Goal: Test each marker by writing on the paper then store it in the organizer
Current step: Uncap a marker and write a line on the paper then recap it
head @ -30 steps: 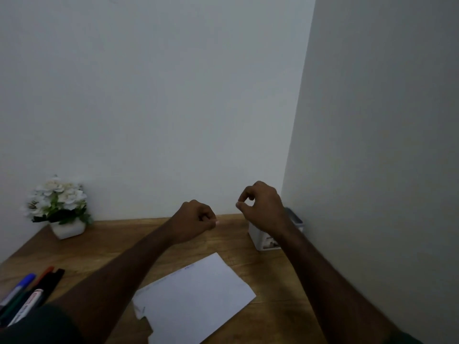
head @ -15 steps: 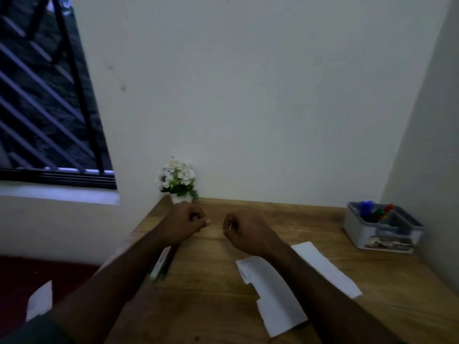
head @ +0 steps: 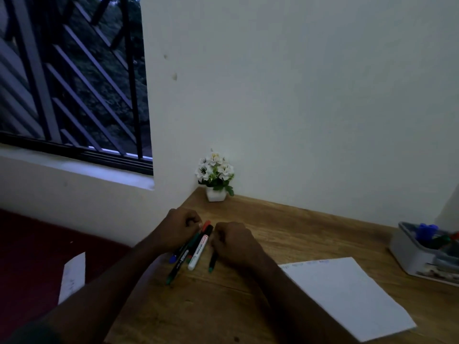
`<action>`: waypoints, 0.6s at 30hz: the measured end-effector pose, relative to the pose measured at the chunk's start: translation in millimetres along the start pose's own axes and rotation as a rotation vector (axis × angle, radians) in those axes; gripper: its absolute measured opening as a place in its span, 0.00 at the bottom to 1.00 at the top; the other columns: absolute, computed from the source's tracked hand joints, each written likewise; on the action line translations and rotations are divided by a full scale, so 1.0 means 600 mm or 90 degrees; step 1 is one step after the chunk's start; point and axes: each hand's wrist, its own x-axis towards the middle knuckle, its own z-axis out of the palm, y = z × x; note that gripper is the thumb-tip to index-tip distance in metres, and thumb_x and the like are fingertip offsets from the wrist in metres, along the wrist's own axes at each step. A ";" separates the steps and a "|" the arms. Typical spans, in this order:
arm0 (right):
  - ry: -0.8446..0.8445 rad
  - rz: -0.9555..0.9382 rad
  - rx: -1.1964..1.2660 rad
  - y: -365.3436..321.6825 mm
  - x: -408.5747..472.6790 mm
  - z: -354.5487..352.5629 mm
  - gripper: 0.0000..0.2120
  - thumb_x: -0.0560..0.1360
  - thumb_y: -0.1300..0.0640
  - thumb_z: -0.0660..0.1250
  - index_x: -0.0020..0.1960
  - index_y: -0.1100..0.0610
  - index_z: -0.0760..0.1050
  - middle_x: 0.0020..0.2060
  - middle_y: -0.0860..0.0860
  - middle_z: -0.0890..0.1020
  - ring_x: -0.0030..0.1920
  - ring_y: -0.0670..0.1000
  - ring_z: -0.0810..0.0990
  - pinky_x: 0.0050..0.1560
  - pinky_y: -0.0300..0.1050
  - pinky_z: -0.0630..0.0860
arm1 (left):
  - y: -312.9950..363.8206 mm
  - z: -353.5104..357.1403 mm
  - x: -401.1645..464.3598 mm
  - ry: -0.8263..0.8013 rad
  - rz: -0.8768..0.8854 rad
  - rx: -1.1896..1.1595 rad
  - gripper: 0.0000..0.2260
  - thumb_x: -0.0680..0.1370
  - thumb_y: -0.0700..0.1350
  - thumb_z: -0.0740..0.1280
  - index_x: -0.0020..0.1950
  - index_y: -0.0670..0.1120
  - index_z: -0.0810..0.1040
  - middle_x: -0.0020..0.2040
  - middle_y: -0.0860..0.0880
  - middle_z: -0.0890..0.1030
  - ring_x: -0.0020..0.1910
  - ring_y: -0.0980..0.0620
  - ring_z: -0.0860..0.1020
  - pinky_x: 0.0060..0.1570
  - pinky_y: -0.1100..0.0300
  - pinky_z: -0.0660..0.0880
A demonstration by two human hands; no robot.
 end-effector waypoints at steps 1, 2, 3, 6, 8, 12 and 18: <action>0.002 0.031 -0.013 0.001 0.003 -0.001 0.06 0.73 0.51 0.66 0.40 0.51 0.72 0.40 0.49 0.78 0.39 0.48 0.75 0.35 0.43 0.69 | 0.002 0.004 0.001 -0.001 0.002 -0.003 0.07 0.74 0.41 0.70 0.38 0.51 0.83 0.34 0.55 0.82 0.36 0.60 0.79 0.38 0.65 0.73; -0.003 0.065 -0.024 0.004 0.006 -0.002 0.06 0.72 0.52 0.68 0.40 0.51 0.72 0.41 0.50 0.78 0.41 0.49 0.76 0.34 0.44 0.71 | 0.005 0.009 0.003 0.002 0.007 -0.006 0.06 0.74 0.41 0.70 0.38 0.50 0.83 0.35 0.55 0.82 0.36 0.60 0.79 0.39 0.64 0.74; -0.006 0.095 -0.032 0.007 0.009 -0.003 0.05 0.71 0.54 0.70 0.42 0.52 0.74 0.43 0.51 0.79 0.43 0.51 0.78 0.36 0.45 0.75 | 0.009 0.014 0.005 0.005 0.009 -0.008 0.06 0.74 0.42 0.70 0.38 0.50 0.83 0.36 0.56 0.82 0.37 0.61 0.79 0.40 0.64 0.74; -0.007 0.162 -0.035 0.022 0.012 -0.015 0.10 0.72 0.57 0.70 0.53 0.55 0.75 0.51 0.53 0.79 0.50 0.53 0.78 0.44 0.46 0.78 | 0.021 0.030 0.014 0.006 0.016 -0.038 0.05 0.74 0.42 0.70 0.40 0.49 0.84 0.38 0.56 0.82 0.39 0.61 0.79 0.43 0.60 0.77; 0.002 0.170 -0.030 0.035 0.008 -0.031 0.14 0.74 0.56 0.69 0.59 0.55 0.74 0.54 0.53 0.79 0.52 0.52 0.78 0.45 0.45 0.76 | 0.035 0.043 0.021 0.016 0.045 -0.062 0.04 0.75 0.42 0.71 0.41 0.48 0.83 0.36 0.55 0.82 0.38 0.60 0.80 0.42 0.59 0.77; 0.025 0.093 -0.083 0.073 -0.025 -0.084 0.15 0.79 0.57 0.62 0.64 0.56 0.75 0.57 0.55 0.79 0.52 0.53 0.78 0.48 0.43 0.74 | 0.070 0.078 0.041 0.045 0.065 -0.121 0.06 0.76 0.44 0.71 0.51 0.51 0.81 0.39 0.52 0.81 0.39 0.61 0.78 0.39 0.67 0.72; 0.076 0.025 -0.146 0.169 -0.121 -0.150 0.10 0.82 0.51 0.58 0.55 0.53 0.76 0.47 0.50 0.80 0.41 0.46 0.72 0.37 0.39 0.63 | 0.168 0.157 0.059 -0.024 0.135 -0.283 0.09 0.80 0.44 0.65 0.41 0.50 0.81 0.36 0.49 0.82 0.35 0.57 0.79 0.38 0.60 0.74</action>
